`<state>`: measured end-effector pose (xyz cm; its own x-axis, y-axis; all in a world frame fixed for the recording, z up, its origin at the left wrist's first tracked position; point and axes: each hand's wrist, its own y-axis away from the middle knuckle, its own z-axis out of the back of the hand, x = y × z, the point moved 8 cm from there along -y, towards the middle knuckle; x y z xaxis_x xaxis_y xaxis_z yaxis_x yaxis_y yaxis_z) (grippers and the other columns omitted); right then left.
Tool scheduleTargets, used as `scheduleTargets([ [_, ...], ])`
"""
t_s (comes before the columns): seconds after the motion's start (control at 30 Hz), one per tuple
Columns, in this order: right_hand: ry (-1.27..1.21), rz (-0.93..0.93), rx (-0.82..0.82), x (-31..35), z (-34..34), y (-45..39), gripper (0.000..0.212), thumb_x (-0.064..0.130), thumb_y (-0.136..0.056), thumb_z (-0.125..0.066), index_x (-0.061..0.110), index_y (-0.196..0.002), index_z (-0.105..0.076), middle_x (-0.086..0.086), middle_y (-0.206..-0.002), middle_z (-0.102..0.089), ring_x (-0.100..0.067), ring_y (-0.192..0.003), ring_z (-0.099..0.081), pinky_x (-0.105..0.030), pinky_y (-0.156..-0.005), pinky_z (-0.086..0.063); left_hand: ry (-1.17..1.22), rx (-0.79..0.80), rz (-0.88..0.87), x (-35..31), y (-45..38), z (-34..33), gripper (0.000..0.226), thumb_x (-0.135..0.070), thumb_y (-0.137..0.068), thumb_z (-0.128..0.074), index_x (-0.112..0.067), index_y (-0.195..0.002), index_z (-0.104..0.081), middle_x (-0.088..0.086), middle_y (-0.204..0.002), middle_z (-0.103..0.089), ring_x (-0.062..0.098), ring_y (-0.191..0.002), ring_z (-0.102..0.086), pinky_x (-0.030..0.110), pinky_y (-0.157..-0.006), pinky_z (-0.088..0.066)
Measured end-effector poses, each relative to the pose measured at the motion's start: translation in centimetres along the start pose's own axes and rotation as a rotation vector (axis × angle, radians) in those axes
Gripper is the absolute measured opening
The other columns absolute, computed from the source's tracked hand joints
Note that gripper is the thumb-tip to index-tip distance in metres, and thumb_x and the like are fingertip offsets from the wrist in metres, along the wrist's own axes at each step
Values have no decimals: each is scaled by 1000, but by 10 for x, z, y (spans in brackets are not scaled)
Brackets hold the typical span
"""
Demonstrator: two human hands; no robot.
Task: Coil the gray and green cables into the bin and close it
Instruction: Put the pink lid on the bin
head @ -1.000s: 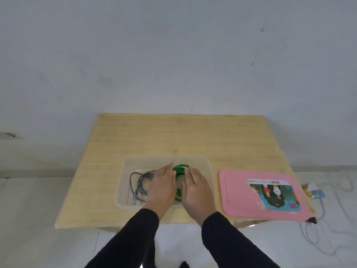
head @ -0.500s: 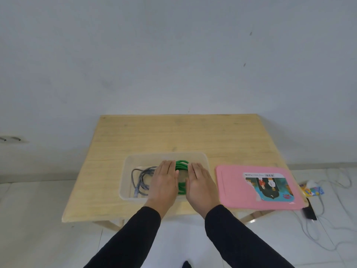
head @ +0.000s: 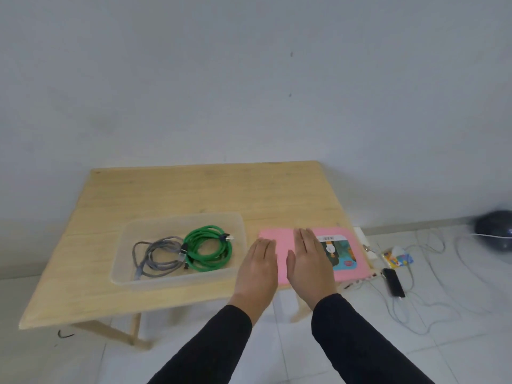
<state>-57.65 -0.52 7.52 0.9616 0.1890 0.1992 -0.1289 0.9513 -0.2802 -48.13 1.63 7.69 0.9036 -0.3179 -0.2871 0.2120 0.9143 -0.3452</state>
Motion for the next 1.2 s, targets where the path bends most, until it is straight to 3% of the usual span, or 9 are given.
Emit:
scheduleTargets([
  [0.17, 27, 2, 70, -69, -9, 4, 47, 22, -85, -36, -4, -121, -54, -18, -118, -62, -32, -113, -57, -42, -93, -51, -28, 40, 183, 0, -5, -45, 55, 3, -50, -86, 5, -100, -64, 15, -94, -69, 27, -90, -67, 32, -82, -56],
  [0.33, 51, -36, 161, -142, -39, 11, 44, 12, -79, -62, -6, -119, -55, -22, -117, -62, -34, -110, -59, -44, -92, -51, -13, 105, 403, 10, -4, -83, 47, 10, -63, -75, 16, -106, -57, 33, -105, -62, 44, -100, -61, 53, -80, -54],
  [0.5, 18, -99, 223, -181, -58, 15, 44, 17, -85, -57, -5, -123, -52, -23, -124, -56, -37, -116, -53, -46, -94, -49, -76, 109, 456, 14, 3, -104, 36, 6, -78, -64, 18, -110, -52, 41, -103, -57, 53, -99, -58, 63, -83, -49],
  [0.6, -1, -143, 203, -191, -61, 13, 44, 27, -91, -40, 1, -125, -51, -22, -129, -51, -38, -123, -46, -47, -100, -44, -80, 111, 487, 15, 5, -111, 38, -11, -89, -40, 15, -114, -50, 40, -105, -58, 53, -100, -58, 59, -88, -45],
  [0.67, 3, -179, 208, -197, -64, 13, 46, 31, -92, -32, 8, -128, -49, -23, -133, -47, -42, -127, -39, -49, -107, -35, -39, 96, 520, 17, 8, -117, 42, -14, -92, -35, 14, -120, -48, 39, -113, -56, 52, -108, -54, 57, -95, -41],
  [0.73, -52, -223, 214, -202, -67, 17, 43, 29, -94, -37, 11, -132, -46, -25, -137, -41, -44, -130, -34, -47, -108, -30, 19, 67, 555, 17, 12, -120, 39, -8, -96, -42, 13, -128, -42, 37, -126, -50, 50, -121, -45, 54, -104, -36],
  [0.87, -204, -281, 202, -208, -66, 21, 42, 23, -94, -43, 9, -134, -44, -23, -138, -38, -37, -130, -32, -46, -106, -37, 183, 2, 672, 9, 14, -116, 44, -14, -98, -38, 1, -139, -33, 24, -145, -34, 35, -137, -28, 33, -112, -19],
  [1.03, -338, -405, 141, -221, -49, 22, 45, 20, -91, -53, 6, -133, -46, -20, -138, -37, -33, -130, -30, -34, -104, -32, 379, -147, 794, -2, 11, -105, 41, -14, -98, -39, -7, -138, -40, 16, -146, -35, 29, -134, -35, 26, -108, -23],
  [1.2, -460, -407, 2, -222, -23, 12, 40, 16, -89, -58, 6, -127, -53, -21, -129, -42, -30, -123, -36, -23, -97, -29, 472, -251, 821, -1, -2, -80, 38, -13, -99, -38, -9, -136, -45, 14, -144, -38, 25, -131, -38, 21, -105, -23],
])
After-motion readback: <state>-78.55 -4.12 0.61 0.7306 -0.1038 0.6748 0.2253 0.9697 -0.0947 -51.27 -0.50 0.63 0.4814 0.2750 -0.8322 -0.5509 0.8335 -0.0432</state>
